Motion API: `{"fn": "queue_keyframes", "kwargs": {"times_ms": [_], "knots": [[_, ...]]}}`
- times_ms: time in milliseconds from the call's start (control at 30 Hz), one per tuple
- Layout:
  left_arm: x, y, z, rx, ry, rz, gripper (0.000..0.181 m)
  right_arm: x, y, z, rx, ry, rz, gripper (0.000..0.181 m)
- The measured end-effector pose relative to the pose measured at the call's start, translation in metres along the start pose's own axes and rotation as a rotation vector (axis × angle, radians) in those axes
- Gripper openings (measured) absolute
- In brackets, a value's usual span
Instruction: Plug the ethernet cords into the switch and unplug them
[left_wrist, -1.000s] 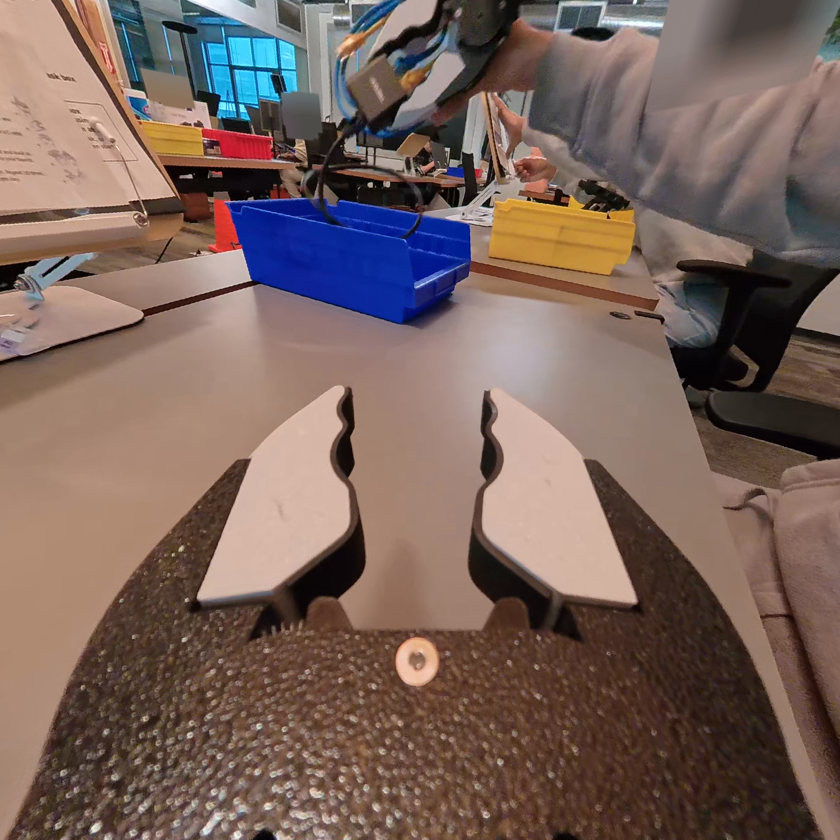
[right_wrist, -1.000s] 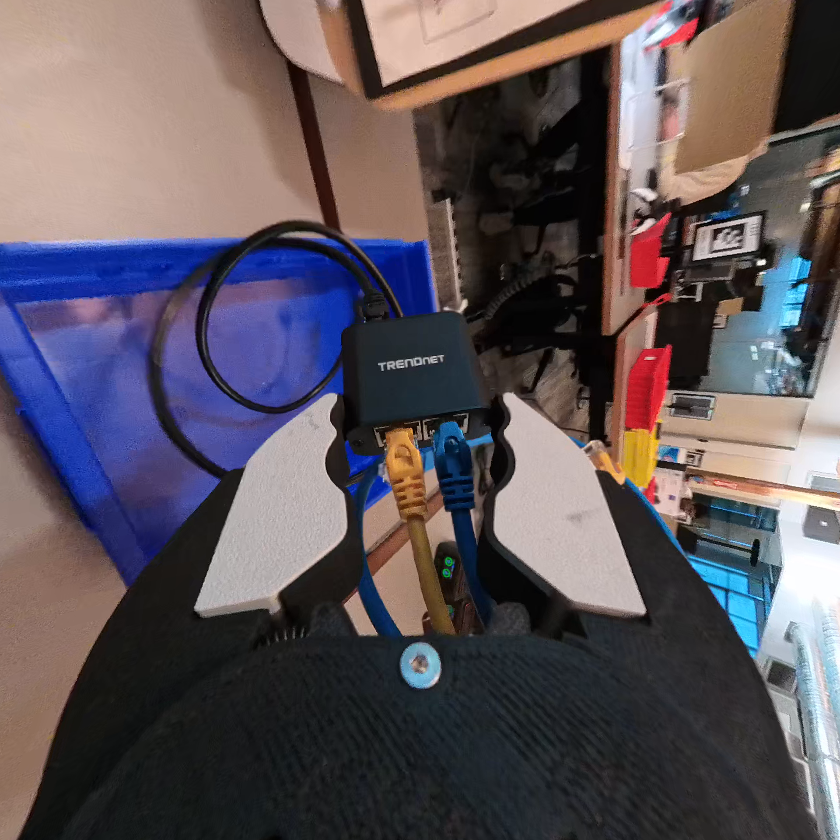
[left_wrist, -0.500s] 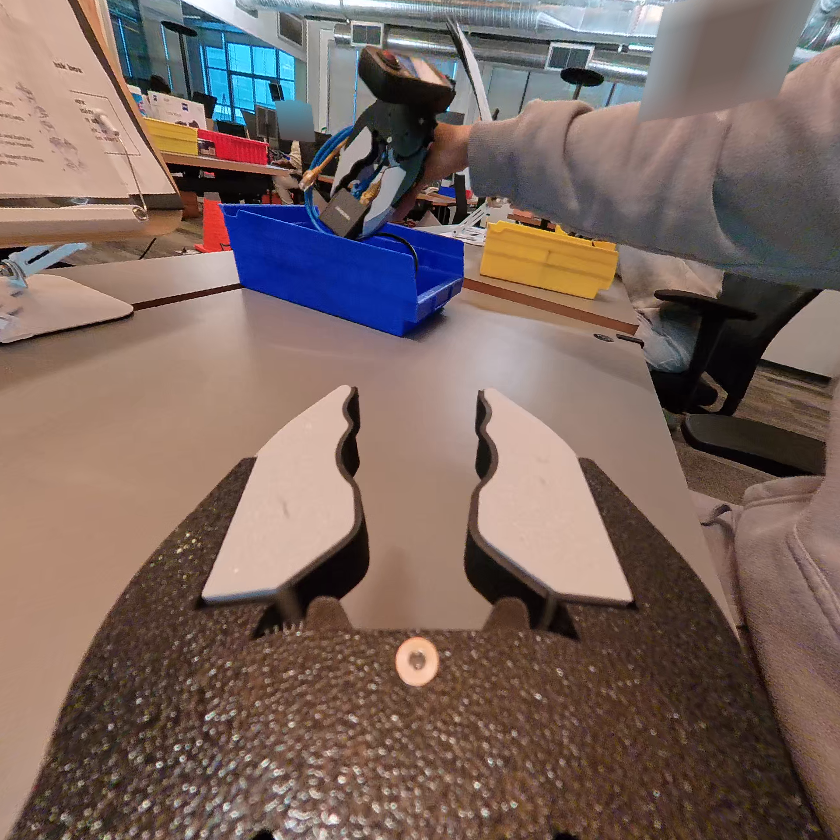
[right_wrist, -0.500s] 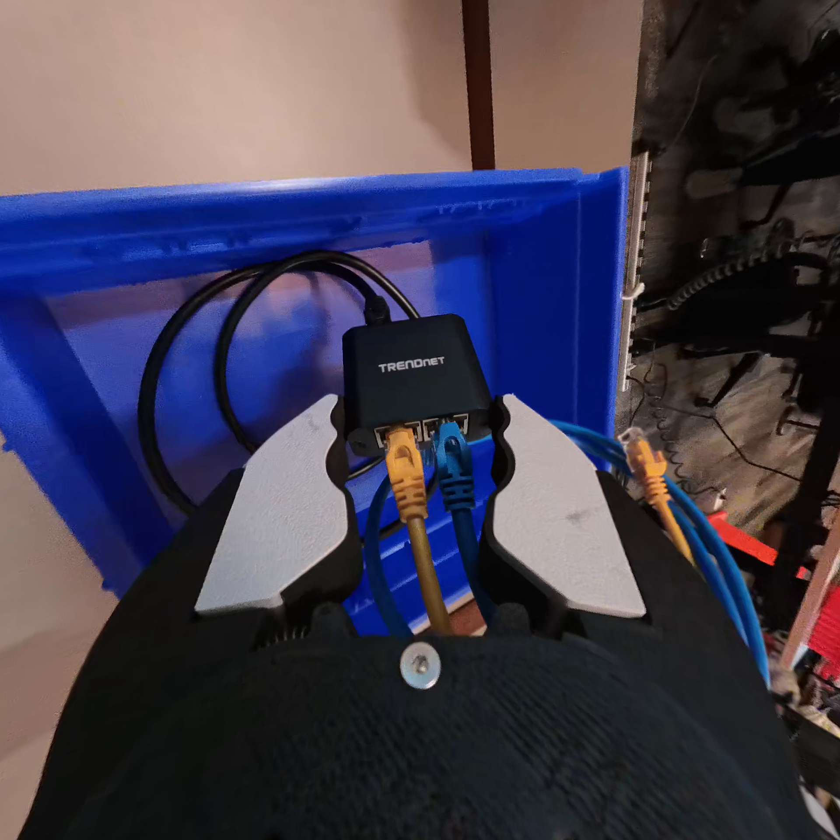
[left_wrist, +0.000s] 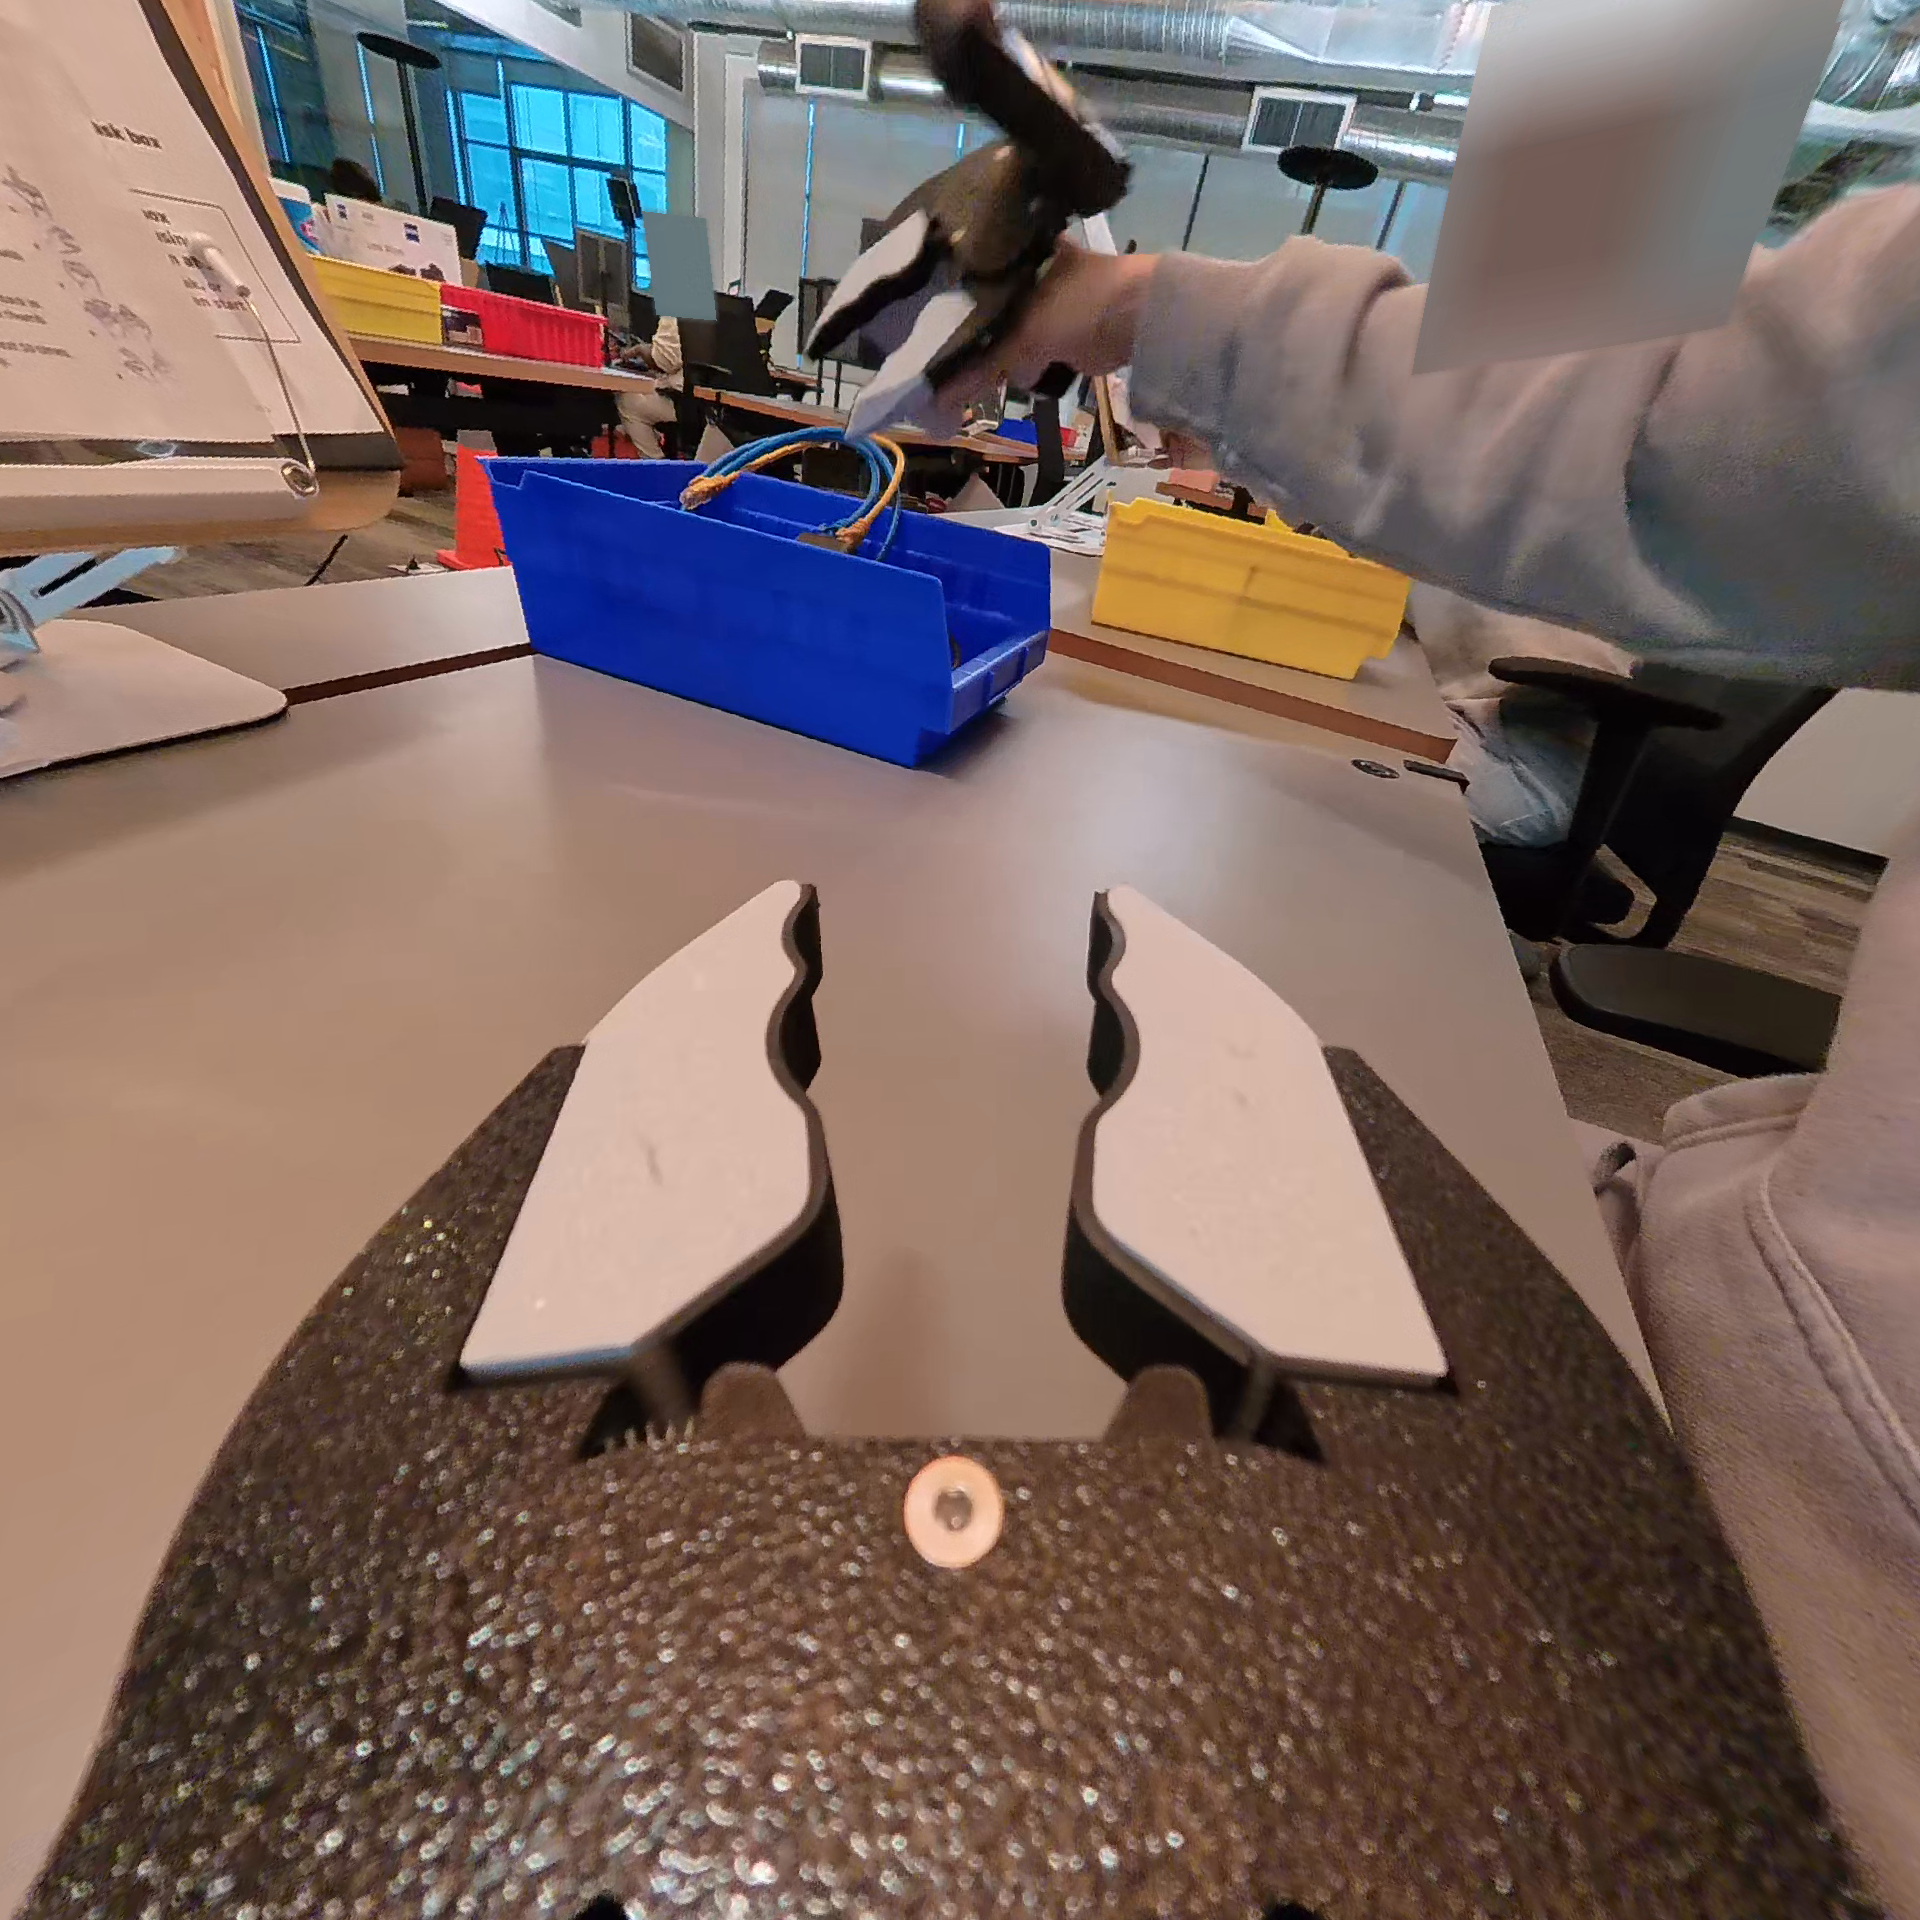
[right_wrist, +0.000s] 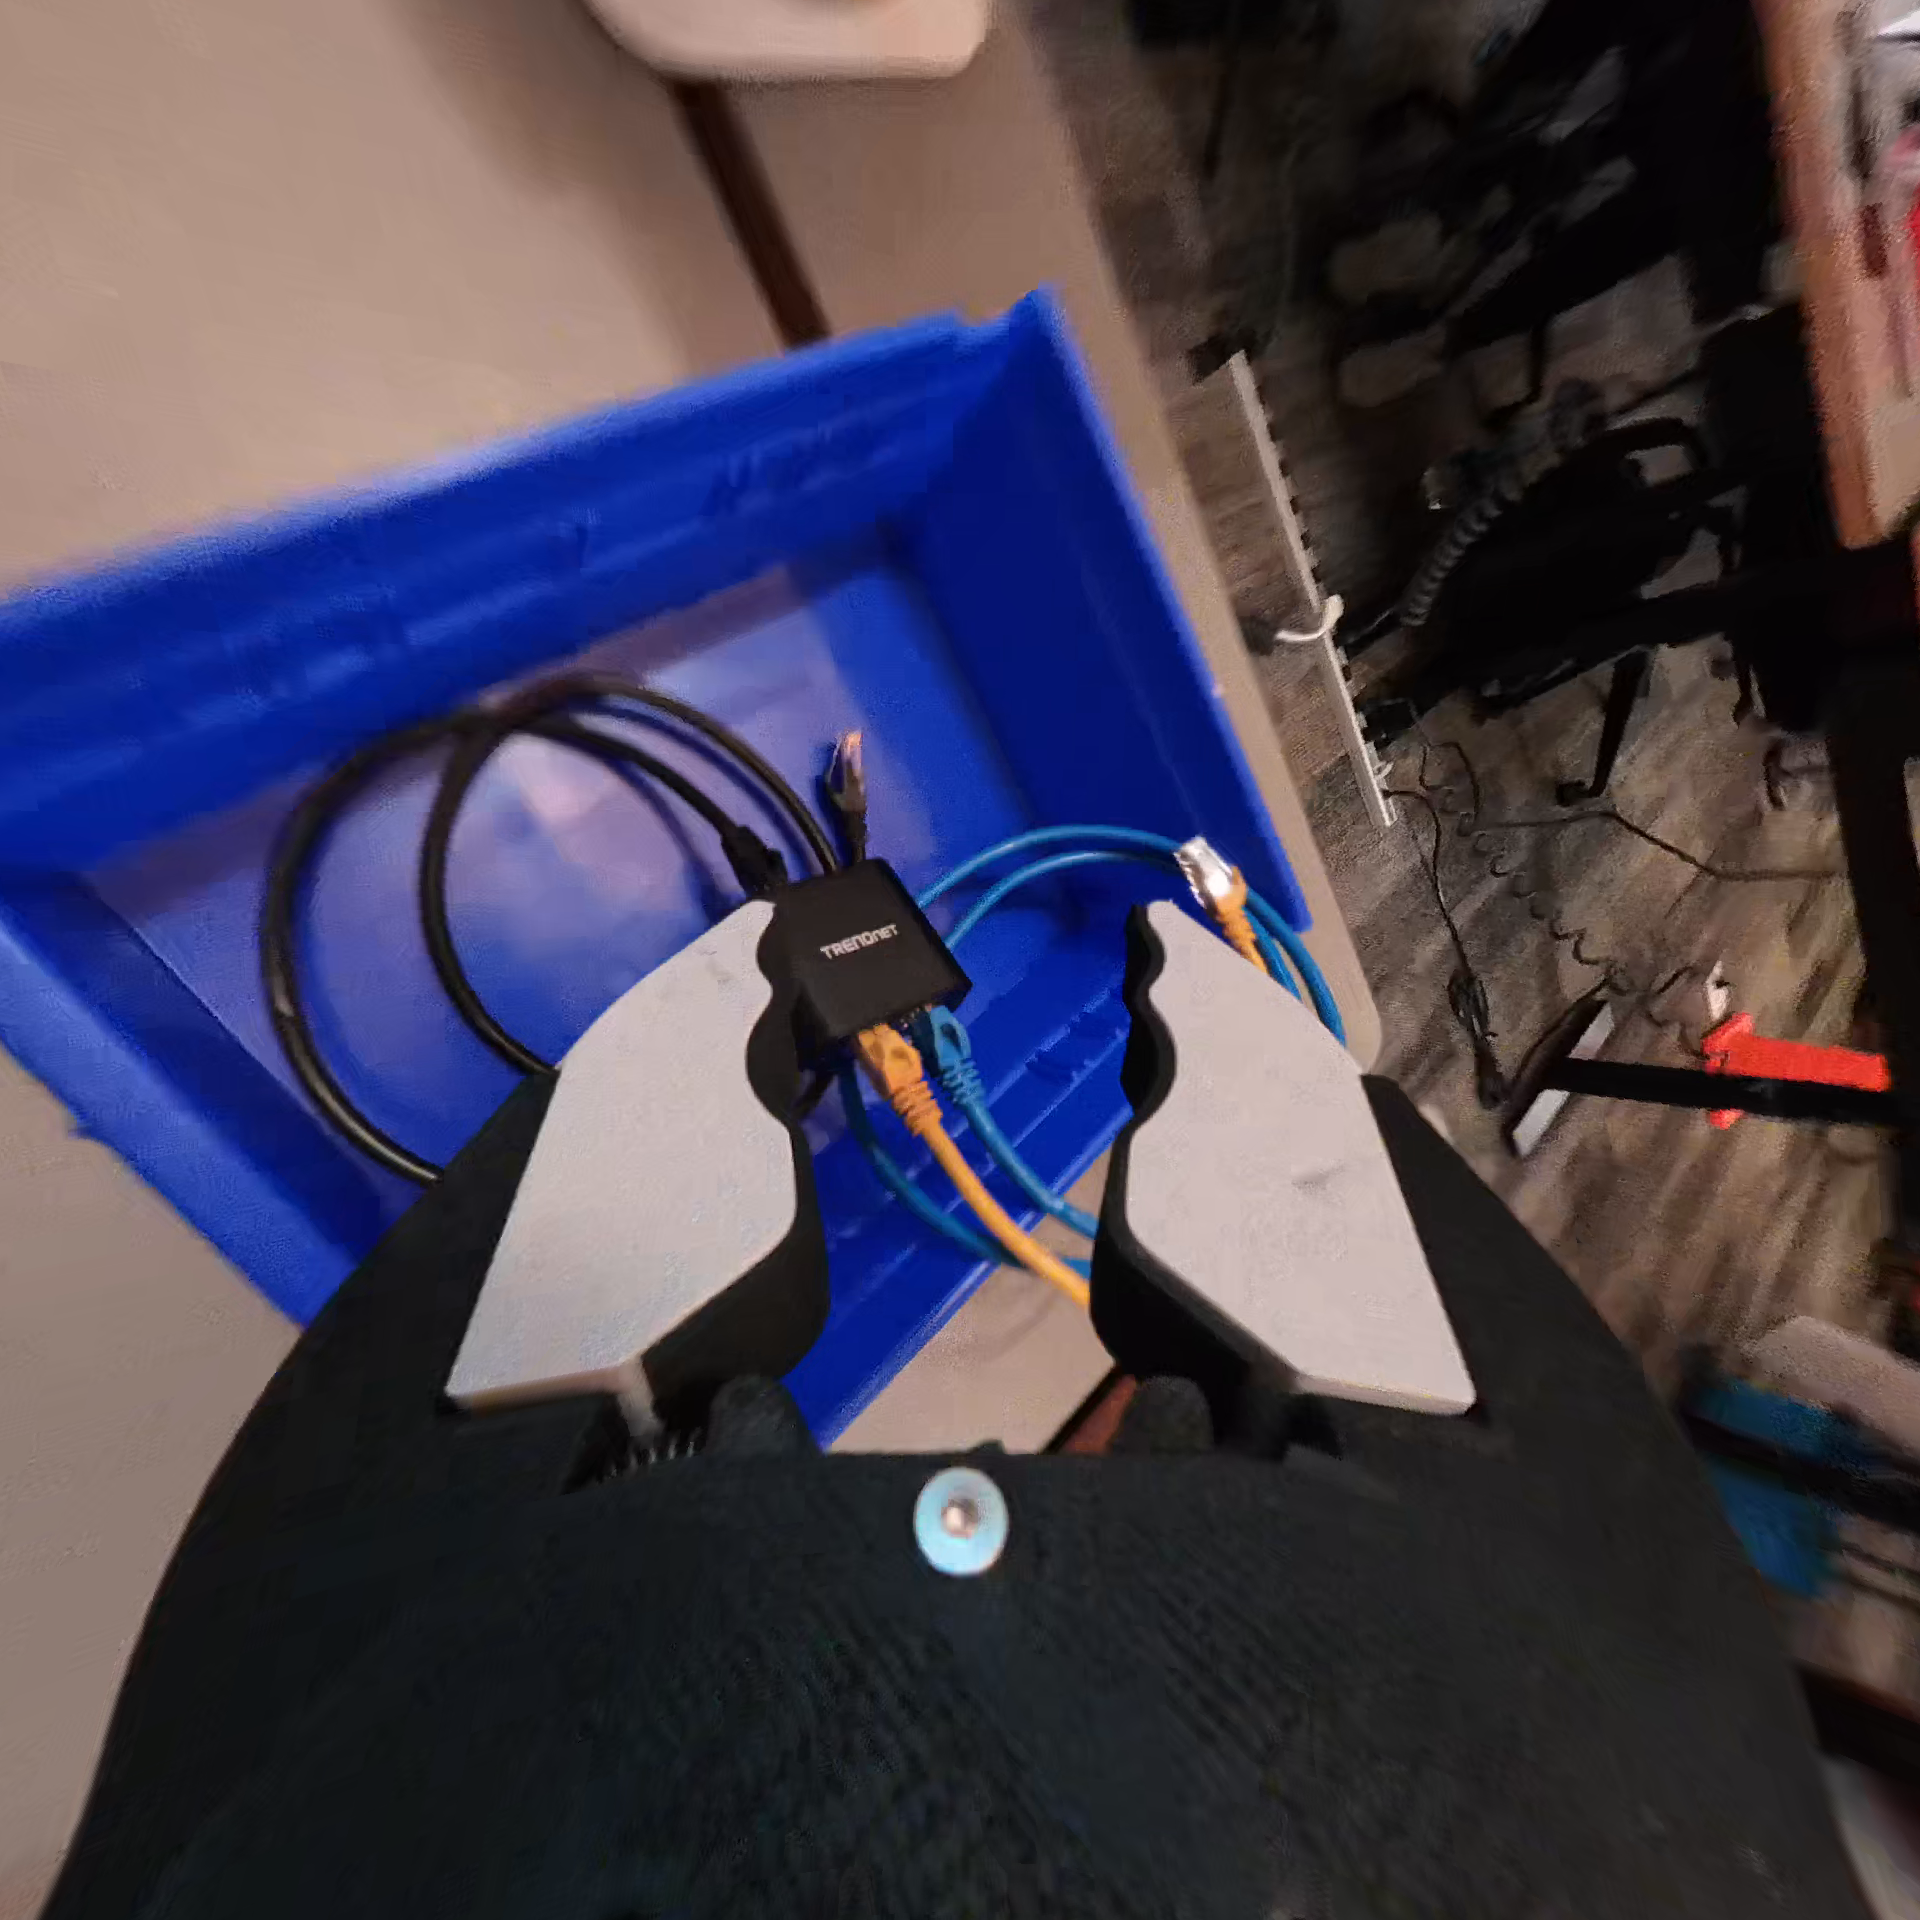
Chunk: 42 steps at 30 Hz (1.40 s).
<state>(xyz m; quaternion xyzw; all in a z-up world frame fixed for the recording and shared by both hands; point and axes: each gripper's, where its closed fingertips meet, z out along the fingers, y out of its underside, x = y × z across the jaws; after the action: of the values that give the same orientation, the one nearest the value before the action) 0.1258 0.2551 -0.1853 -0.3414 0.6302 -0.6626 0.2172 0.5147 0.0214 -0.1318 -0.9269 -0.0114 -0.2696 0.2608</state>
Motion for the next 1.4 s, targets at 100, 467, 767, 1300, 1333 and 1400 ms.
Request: {"fn": "queue_keyframes", "kwargs": {"times_ms": [100,467,767,1300,1333,1400], "knots": [[-0.005,0.004,0.005,-0.031,-0.037,-0.021,0.05,-0.003,-0.007,-0.053,0.199,0.102,0.264,0.063],[-0.022,-0.039,0.147,-0.244,-0.169,-0.181,0.074,-0.145,0.098,-0.155,0.574,0.515,1.05,0.062],[-0.045,-0.026,0.313,-0.584,-0.439,-0.216,0.103,-0.16,0.135,-0.155,0.425,0.579,1.104,0.1],[-0.131,0.029,0.343,-0.696,-0.782,-0.125,0.026,-0.165,0.169,-0.143,0.293,0.574,1.171,0.105],[-0.135,0.028,0.341,-0.686,-0.771,-0.121,0.025,-0.164,0.17,-0.144,0.291,0.578,1.172,0.105],[-0.14,0.027,0.333,-0.677,-0.745,-0.117,0.025,-0.163,0.17,-0.147,0.299,0.575,1.17,0.105]]}}
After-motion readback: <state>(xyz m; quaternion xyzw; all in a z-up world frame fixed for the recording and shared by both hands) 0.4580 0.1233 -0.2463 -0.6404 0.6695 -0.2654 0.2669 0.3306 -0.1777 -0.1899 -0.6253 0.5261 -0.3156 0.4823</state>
